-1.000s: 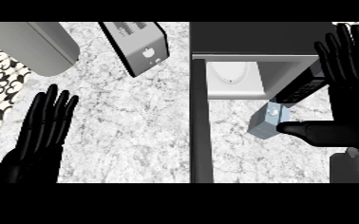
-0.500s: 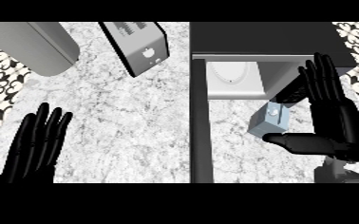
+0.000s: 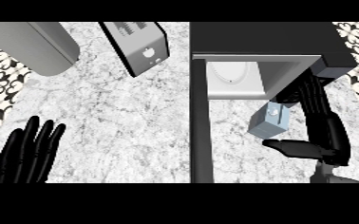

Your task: Pick up the milk, place it into the microwave and close the microwave

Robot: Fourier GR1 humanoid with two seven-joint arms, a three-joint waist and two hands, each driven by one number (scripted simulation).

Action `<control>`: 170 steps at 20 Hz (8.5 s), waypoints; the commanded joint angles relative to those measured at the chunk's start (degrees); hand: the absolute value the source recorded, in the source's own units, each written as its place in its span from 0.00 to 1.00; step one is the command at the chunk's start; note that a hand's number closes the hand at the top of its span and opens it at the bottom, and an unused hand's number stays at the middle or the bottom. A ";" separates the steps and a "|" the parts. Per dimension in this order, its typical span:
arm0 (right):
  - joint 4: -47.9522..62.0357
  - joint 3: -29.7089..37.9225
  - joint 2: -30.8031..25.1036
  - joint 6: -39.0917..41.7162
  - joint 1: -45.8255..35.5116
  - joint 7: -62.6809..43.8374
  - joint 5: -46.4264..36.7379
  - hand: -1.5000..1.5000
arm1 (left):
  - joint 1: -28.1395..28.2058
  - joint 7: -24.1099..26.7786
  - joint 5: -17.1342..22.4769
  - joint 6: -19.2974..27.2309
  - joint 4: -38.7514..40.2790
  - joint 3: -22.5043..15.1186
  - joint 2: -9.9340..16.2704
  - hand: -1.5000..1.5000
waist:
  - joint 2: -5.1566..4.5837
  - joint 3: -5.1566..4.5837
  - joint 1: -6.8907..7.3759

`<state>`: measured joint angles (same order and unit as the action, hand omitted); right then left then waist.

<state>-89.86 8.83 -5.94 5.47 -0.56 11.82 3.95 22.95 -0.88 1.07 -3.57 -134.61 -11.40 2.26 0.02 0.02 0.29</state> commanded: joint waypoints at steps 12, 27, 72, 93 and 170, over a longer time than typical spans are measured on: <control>26.22 4.18 -0.51 3.81 -1.70 21.57 -0.36 0.00 | 3.82 3.45 1.22 -1.47 -0.49 1.34 1.10 0.00 | -0.08 0.00 0.17; 50.69 5.23 -1.33 2.66 -11.90 36.22 -4.50 0.00 | 5.90 2.06 -4.99 1.03 -3.86 -6.17 -0.67 0.00 | -0.34 0.12 1.60; 22.28 -8.95 4.73 -21.25 -13.25 13.71 -14.77 1.00 | 9.14 2.99 5.59 -3.89 -2.53 4.76 1.94 0.00 | -0.03 -0.02 0.57; 67.80 5.04 -6.31 -44.42 -46.84 21.86 -20.19 1.00 | 5.52 4.06 5.50 -6.62 1.73 7.20 3.09 0.00 | -1.46 0.17 4.03; 66.80 9.87 -1.66 -8.30 -26.73 36.30 -9.58 0.00 | 12.24 6.07 -5.29 -6.91 1.81 -3.10 -0.77 0.00 | 0.35 -0.04 -1.56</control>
<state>-24.09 16.67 -5.86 -4.78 -34.92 47.28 -7.76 35.20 4.40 -3.44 -9.66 -134.49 -13.04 1.20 1.79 -0.94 0.34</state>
